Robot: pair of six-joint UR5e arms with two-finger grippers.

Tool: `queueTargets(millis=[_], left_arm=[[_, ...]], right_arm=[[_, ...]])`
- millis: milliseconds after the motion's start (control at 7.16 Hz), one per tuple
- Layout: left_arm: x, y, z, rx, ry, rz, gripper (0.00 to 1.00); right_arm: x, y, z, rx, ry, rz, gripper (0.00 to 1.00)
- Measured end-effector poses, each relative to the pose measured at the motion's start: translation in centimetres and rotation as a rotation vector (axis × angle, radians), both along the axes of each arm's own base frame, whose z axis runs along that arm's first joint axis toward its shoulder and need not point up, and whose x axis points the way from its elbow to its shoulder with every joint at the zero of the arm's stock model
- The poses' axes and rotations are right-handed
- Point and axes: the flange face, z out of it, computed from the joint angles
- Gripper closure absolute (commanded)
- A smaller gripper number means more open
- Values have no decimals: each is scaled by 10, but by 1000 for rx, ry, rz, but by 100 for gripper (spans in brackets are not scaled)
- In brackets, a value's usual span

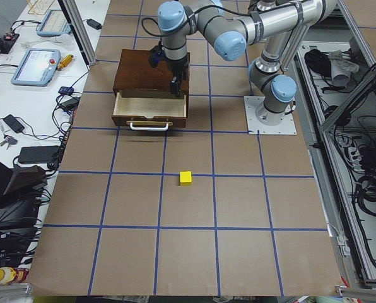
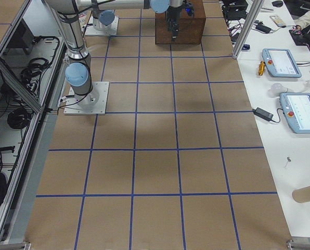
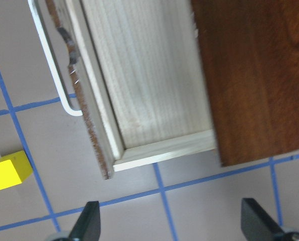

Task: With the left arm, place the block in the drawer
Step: 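Move the left gripper down toward the yellow cube on the table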

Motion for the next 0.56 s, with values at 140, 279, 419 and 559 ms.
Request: queueTargets(millis=[140, 279, 419, 559], left_arm=[[37, 9, -17, 4, 24, -64, 0], [65, 16, -36, 16, 23, -145, 0], [89, 21, -57, 39, -3, -251, 0], [110, 26, -80, 50, -25, -339, 0]], right_arm=[[0, 0, 0, 0, 0, 0, 0], [0, 0, 0, 0, 0, 0, 0], [0, 0, 0, 0, 0, 0, 0], [0, 0, 0, 0, 0, 0, 0]])
